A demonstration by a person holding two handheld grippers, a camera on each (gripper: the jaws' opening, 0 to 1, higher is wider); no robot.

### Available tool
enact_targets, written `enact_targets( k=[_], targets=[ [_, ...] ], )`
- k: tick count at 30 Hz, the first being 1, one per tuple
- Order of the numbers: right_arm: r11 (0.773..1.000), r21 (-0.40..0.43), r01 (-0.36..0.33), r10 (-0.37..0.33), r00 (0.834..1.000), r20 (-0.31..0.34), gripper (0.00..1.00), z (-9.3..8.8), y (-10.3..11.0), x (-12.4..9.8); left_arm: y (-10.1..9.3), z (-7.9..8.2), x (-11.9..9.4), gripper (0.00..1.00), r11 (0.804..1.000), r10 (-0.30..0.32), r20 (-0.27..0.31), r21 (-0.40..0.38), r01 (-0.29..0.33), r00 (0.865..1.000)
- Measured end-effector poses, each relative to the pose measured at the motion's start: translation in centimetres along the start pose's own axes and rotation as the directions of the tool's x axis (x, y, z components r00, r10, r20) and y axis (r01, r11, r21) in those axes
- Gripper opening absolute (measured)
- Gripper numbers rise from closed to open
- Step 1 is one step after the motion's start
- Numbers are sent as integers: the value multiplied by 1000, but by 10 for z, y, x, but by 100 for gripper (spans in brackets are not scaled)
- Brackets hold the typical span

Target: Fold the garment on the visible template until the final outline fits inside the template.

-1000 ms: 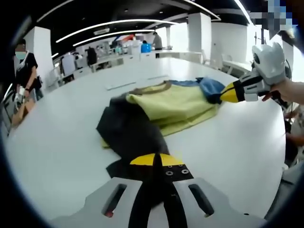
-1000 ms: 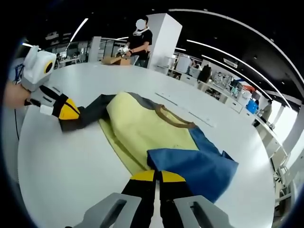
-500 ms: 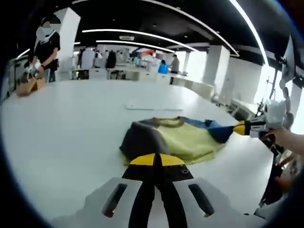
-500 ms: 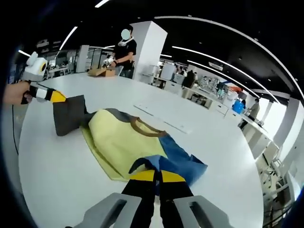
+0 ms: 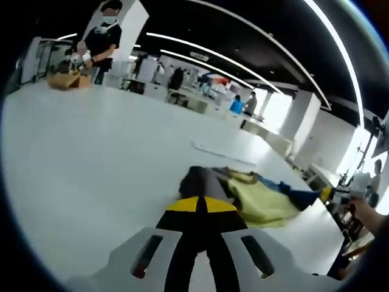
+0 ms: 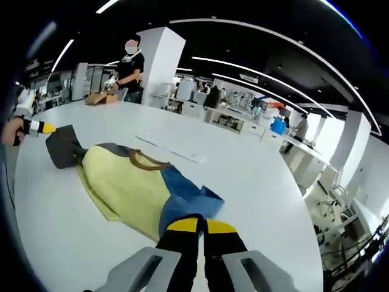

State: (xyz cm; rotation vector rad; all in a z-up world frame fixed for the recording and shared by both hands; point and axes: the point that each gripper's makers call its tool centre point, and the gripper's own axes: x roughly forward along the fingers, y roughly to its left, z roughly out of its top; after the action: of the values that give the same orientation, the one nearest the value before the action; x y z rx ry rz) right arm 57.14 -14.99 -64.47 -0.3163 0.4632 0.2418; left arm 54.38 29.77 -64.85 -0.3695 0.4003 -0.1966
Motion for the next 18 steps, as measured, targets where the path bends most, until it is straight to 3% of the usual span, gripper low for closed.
enact_targets(
  k=[6, 11, 14, 18],
  targets=[
    [996, 51, 79, -78, 996, -32, 0, -12, -30, -6, 19, 4, -1, 0, 999, 37, 14, -17, -36, 999],
    [988, 81, 129, -125, 990, -60, 0, -25, -52, -10, 27, 3, 1, 0, 999, 33, -6, 6, -33, 999],
    [984, 100, 149, -141, 987, -80, 0, -32, -64, -11, 29, 8, 2, 0, 999, 11, 10, -53, -11, 1000],
    [982, 93, 166, -156, 982, -102, 0, -40, -76, -11, 36, 9, 4, 0, 999, 18, 11, -48, -17, 1000]
  ],
)
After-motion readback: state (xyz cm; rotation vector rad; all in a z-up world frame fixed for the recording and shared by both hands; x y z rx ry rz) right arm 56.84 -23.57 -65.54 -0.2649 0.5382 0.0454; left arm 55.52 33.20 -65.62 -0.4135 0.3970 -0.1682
